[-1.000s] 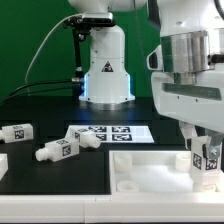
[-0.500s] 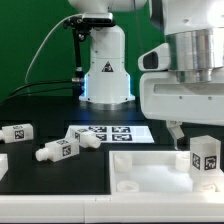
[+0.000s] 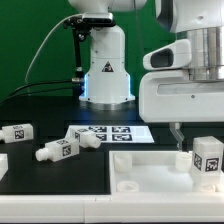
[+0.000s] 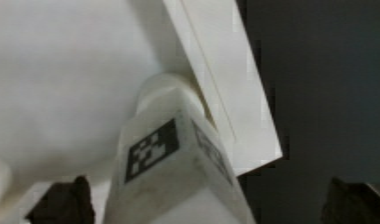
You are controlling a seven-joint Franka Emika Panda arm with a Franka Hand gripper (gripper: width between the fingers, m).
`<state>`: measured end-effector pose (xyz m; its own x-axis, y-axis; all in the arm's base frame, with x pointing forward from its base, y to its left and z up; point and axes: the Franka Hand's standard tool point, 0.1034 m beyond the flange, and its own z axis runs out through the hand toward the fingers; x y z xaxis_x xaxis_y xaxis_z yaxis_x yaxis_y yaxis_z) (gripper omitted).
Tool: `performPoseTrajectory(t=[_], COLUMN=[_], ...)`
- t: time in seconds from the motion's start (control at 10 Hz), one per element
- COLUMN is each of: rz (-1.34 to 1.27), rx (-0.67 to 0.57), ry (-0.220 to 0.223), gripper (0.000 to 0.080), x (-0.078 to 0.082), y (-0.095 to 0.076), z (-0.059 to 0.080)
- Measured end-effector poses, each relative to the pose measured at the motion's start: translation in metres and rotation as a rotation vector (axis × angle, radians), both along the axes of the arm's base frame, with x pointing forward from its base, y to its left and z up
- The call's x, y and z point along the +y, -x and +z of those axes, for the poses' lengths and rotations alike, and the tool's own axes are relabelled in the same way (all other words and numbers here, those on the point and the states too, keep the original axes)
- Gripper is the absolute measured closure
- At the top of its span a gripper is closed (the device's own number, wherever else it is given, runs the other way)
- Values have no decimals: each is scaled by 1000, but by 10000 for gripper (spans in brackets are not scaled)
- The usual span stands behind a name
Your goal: Assemble square table
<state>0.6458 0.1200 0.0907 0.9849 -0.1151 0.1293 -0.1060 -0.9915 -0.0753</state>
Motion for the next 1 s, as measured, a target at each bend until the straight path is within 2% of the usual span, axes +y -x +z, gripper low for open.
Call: performPoseTrajectory(t=[0.1,0.2,0.3,0.4,0.6,0.9,1.0], rz=[200,297,220,211,141,-90,-296], rx=[-2,7,6,7,12,26,37], ry=[26,34,24,23,14,-12,-21], gripper=[150,150,271,271,520,518,518], x=[-6,-12,-10,-10,-10,-12,-12], y=[-1,-1,-1,-1,-1,-1,1], z=[2,2,2,1,1,1,1])
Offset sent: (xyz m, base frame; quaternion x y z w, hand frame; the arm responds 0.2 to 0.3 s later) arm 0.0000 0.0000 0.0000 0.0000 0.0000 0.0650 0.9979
